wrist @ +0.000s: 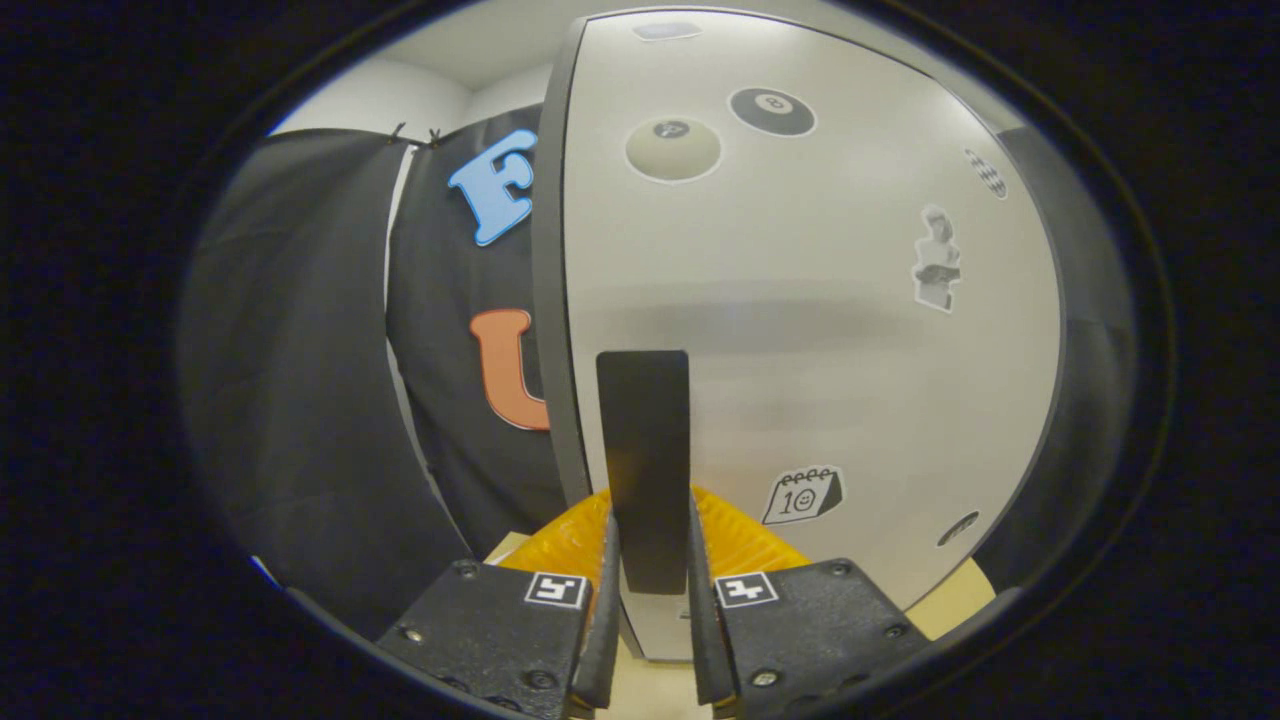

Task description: Open the shoe cabinet door, grab the shoes and put them into the shoe cabinet, then close the shoe cabinet door.

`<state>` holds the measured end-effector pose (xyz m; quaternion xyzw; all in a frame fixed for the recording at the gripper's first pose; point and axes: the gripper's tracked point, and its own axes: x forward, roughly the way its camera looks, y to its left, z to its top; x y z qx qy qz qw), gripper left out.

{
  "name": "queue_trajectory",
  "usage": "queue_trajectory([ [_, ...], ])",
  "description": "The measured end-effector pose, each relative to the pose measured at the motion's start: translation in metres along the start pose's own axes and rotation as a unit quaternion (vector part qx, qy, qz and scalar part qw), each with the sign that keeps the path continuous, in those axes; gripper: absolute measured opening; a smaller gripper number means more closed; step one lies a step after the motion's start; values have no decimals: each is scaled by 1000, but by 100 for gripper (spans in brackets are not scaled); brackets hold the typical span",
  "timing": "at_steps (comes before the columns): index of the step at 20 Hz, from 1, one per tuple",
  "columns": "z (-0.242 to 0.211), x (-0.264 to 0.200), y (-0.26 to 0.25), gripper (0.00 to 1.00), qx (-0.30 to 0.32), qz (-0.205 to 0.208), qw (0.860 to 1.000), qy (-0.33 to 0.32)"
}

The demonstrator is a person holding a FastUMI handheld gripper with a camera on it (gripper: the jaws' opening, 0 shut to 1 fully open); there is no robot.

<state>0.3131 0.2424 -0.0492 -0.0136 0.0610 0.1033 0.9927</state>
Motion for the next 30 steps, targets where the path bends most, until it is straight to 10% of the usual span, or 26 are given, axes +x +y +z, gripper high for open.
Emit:
queue_trajectory([
  [15,-11,-144,-27,27,3,32,999,-12],
  [30,-32,-273,-164,17,11,-10,1000,-16],
])
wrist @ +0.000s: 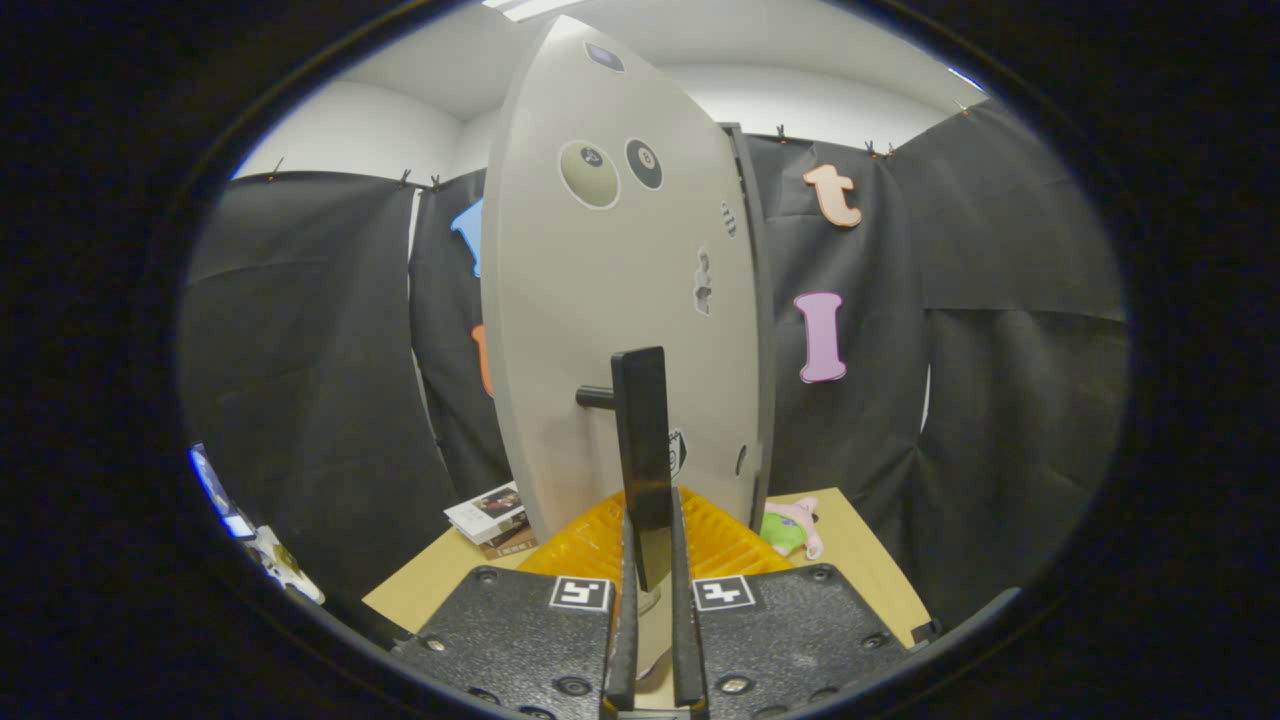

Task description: Open the shoe cabinet door, grab the shoes and put them into the shoe cabinet, then close the shoe cabinet door.

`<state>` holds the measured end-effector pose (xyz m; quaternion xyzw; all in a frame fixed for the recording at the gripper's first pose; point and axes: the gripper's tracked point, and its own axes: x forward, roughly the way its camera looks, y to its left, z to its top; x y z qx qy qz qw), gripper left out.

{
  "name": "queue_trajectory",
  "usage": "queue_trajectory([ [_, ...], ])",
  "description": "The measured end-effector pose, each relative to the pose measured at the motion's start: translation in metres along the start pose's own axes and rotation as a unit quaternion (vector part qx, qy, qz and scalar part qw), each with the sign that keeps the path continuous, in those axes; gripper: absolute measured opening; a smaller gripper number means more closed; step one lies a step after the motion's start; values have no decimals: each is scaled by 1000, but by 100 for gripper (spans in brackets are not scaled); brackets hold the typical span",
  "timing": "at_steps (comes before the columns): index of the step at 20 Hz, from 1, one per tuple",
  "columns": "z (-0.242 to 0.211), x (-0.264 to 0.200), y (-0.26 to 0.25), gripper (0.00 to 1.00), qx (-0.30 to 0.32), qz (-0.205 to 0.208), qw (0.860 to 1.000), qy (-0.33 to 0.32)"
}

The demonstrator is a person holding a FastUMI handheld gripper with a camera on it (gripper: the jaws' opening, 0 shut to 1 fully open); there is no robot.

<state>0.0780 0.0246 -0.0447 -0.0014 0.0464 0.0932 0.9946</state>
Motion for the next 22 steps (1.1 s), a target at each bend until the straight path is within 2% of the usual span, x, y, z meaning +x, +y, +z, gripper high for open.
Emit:
queue_trajectory([
  [6,5,-20,-77,6,-18,-19,1000,7],
  [10,8,-21,-130,4,-14,-31,999,7],
  [11,10,-22,-137,4,-6,-21,1000,7],
  [14,9,-23,-128,4,5,30,999,10],
  [16,11,-24,-137,4,-17,25,1000,9],
  [19,8,-24,-133,4,-18,41,999,13],
  [22,7,-28,-136,6,-11,39,999,14],
])
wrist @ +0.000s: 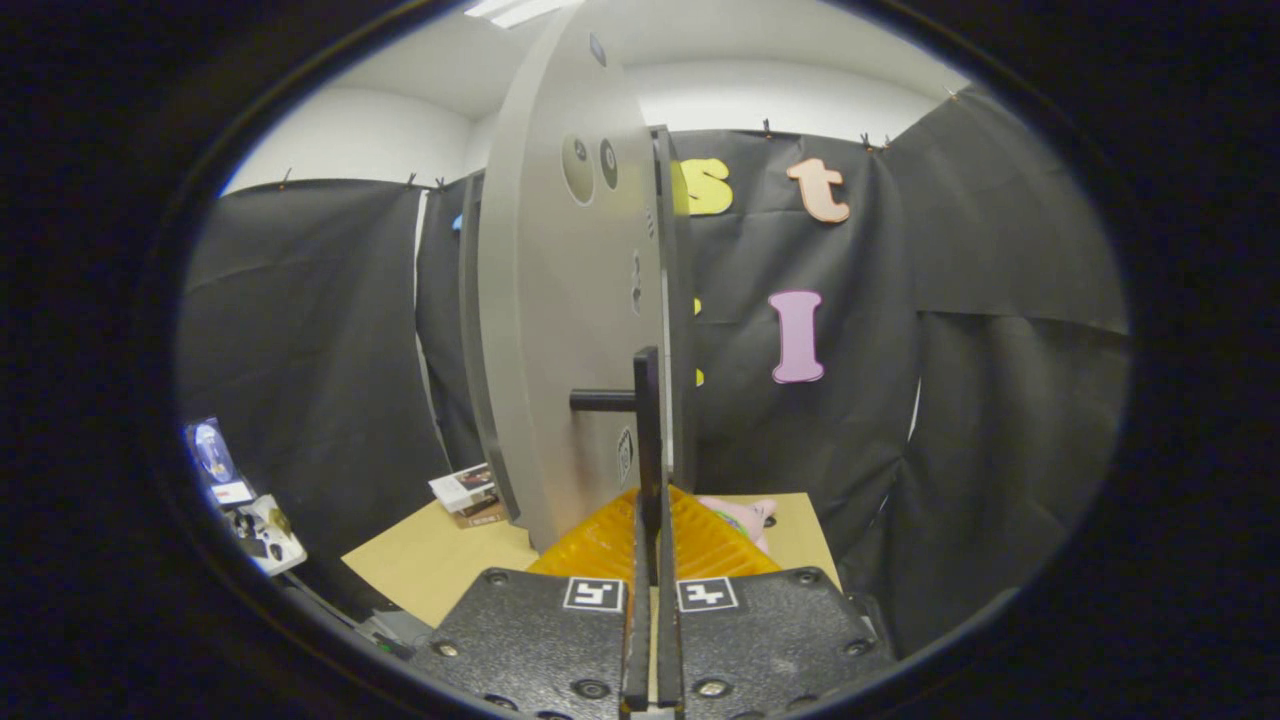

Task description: Open the shoe cabinet door, grab the shoes and put them into the shoe cabinet, then close the shoe cabinet door.

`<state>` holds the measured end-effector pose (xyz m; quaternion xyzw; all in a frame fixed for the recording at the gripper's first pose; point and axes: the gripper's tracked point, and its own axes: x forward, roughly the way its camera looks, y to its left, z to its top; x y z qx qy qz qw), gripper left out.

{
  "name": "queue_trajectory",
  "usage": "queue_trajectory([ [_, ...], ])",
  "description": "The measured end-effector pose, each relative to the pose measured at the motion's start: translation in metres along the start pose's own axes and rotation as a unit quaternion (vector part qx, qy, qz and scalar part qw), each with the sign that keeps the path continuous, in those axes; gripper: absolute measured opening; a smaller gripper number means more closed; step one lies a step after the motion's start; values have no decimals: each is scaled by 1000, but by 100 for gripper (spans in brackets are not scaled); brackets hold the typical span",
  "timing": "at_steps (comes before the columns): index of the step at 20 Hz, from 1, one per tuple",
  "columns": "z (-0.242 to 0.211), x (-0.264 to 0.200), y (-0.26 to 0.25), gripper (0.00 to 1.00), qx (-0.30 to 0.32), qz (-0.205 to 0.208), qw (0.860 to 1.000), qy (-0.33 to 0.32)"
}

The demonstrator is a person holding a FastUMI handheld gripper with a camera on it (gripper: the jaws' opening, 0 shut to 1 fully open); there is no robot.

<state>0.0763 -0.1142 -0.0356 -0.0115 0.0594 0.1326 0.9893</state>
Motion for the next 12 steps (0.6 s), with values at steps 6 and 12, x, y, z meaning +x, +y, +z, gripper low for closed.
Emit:
queue_trajectory([
  [6,-12,-41,-16,28,21,-44,999,0],
  [12,-70,-78,19,67,24,-75,997,25],
])
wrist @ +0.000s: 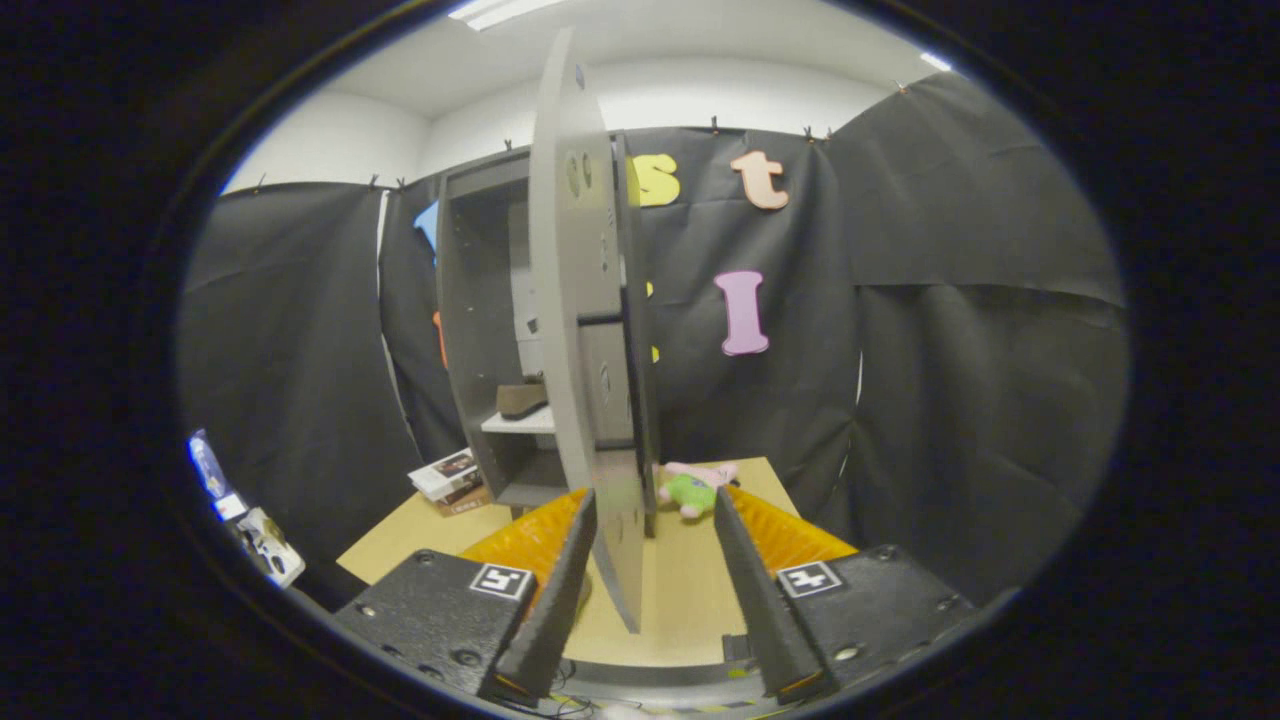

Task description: Open the shoe cabinet door, grab the shoes and put them into the shoe cabinet, then close the shoe cabinet door.

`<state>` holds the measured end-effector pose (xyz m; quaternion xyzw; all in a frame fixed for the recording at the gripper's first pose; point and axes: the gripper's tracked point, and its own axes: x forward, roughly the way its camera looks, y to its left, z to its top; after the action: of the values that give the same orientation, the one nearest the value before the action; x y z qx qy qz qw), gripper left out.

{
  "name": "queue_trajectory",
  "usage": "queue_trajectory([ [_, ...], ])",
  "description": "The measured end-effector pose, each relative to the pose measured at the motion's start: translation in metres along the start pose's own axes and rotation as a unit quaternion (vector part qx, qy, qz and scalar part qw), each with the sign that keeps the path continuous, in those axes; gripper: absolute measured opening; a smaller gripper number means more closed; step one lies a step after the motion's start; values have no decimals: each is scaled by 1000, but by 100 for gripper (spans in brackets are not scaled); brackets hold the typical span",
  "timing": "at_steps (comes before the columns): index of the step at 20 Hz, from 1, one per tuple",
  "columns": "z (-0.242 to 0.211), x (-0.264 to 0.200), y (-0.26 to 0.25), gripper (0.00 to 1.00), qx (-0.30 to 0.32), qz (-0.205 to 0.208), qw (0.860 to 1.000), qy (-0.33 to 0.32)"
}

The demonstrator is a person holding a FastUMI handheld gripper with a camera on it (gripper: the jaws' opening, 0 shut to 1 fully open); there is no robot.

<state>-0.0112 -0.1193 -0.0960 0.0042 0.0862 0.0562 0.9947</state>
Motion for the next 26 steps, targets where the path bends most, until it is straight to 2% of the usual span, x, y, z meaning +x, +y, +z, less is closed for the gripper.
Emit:
queue_trajectory([
  [3,-40,2,34,90,-11,-9,1000,24],
  [6,-86,19,74,96,-18,-16,998,57],
  [12,-176,89,158,96,-36,21,993,112],
  [15,-225,132,192,96,-17,46,988,148],
  [18,-279,174,214,96,17,68,975,211],
  [26,-356,276,211,96,41,36,960,275],
])
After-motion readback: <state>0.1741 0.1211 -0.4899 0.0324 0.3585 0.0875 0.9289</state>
